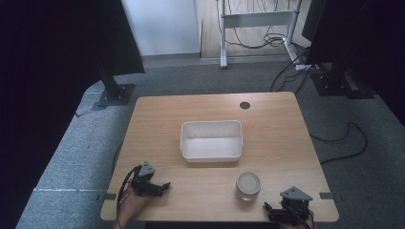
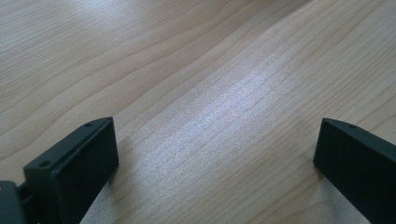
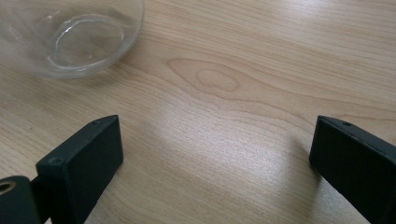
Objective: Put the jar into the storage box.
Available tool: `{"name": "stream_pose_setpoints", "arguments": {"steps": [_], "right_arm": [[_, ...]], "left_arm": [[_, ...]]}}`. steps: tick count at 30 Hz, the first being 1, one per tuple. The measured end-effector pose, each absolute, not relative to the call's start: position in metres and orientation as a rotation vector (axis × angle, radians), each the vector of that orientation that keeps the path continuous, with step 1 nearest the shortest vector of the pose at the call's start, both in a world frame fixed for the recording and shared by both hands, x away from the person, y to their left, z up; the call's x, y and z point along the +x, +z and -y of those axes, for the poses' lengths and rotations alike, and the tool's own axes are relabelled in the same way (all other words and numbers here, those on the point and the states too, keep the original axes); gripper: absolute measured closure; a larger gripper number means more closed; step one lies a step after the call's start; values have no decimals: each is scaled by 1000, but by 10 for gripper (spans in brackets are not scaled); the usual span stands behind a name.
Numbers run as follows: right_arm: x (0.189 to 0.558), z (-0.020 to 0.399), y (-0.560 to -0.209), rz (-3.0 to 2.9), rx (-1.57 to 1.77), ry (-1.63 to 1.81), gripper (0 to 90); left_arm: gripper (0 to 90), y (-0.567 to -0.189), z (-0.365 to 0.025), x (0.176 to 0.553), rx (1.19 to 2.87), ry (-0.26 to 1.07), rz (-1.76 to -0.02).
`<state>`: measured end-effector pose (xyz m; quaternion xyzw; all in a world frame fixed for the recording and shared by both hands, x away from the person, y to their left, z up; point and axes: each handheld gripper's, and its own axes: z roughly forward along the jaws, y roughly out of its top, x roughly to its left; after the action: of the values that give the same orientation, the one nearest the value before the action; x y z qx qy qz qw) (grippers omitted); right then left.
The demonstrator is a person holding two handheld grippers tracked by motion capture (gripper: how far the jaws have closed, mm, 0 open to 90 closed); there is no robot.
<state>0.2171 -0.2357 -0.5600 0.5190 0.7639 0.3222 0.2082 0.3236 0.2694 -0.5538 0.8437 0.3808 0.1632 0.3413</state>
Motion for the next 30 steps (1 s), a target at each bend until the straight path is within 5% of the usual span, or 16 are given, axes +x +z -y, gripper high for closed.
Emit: {"name": "stream_pose_setpoints", "arguments": {"steps": [30], "right_arm": [[211, 265, -561, -2048, 1513, 877, 18]], "left_arm": [[36, -545, -268, 317, 2175, 420, -939]]}}
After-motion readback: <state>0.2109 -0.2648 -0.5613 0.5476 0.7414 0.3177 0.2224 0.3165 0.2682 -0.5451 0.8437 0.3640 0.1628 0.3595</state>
